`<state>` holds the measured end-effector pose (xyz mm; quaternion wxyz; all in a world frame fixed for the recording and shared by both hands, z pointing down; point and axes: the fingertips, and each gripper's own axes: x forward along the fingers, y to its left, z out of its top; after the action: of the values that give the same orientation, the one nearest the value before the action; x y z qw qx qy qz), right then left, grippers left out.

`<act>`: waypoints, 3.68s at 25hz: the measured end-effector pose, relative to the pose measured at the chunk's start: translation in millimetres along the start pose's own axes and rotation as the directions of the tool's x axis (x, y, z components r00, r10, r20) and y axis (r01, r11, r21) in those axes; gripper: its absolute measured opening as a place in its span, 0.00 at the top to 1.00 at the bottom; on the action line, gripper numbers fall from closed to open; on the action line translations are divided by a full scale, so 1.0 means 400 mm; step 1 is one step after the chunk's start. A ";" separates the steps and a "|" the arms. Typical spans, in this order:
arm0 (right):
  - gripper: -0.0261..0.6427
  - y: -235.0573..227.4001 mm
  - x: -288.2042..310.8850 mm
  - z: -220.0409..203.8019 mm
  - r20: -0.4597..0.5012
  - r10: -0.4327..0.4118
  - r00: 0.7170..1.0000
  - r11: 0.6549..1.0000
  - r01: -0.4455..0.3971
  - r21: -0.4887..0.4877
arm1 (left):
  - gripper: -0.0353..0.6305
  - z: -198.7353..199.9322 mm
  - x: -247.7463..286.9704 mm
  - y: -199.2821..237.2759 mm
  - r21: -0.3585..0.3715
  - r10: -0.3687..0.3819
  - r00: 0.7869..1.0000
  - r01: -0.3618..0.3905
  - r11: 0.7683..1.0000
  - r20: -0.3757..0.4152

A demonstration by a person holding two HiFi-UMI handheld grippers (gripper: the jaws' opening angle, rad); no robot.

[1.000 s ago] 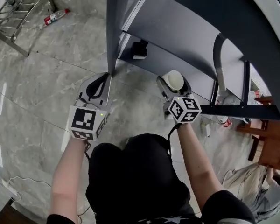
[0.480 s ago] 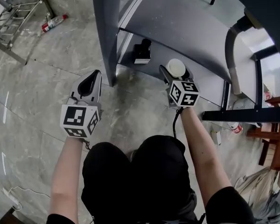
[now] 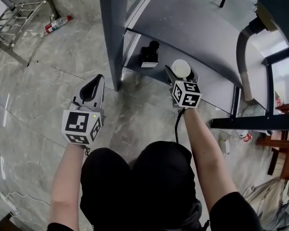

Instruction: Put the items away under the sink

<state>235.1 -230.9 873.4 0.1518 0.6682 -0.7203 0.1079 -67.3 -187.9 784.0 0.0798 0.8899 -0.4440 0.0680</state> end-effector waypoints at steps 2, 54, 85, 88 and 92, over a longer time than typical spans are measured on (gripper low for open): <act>0.36 -0.003 0.006 0.000 0.015 -0.008 1.000 1.000 0.008 0.013 | 0.93 -0.002 -0.003 -0.002 -0.004 0.001 1.000 -0.001 1.000 0.001; 0.96 0.371 -0.788 0.971 0.010 0.108 0.994 0.967 -0.107 0.233 | 0.93 0.972 -0.477 -0.148 -0.178 0.104 0.991 -0.118 0.977 -0.082; 0.95 -0.036 -0.552 1.452 0.108 0.075 0.991 0.937 -0.108 0.333 | 0.93 1.416 0.020 -0.126 -0.138 -0.003 0.998 -0.006 0.990 -0.061; 0.95 -0.030 -0.480 1.465 0.036 0.094 0.995 0.962 -0.100 0.255 | 0.93 1.426 0.110 -0.097 -0.140 -0.051 0.996 0.040 0.989 -0.074; 0.94 -0.032 -0.375 1.502 -0.039 0.082 0.996 0.984 -0.074 0.162 | 0.93 1.426 0.225 -0.058 -0.107 -0.132 0.983 0.119 0.987 -0.126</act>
<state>212.4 -307.8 259.2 0.1093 0.6469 -0.7312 0.1867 33.5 -359.7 241.3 0.1570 0.9046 -0.3835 0.0996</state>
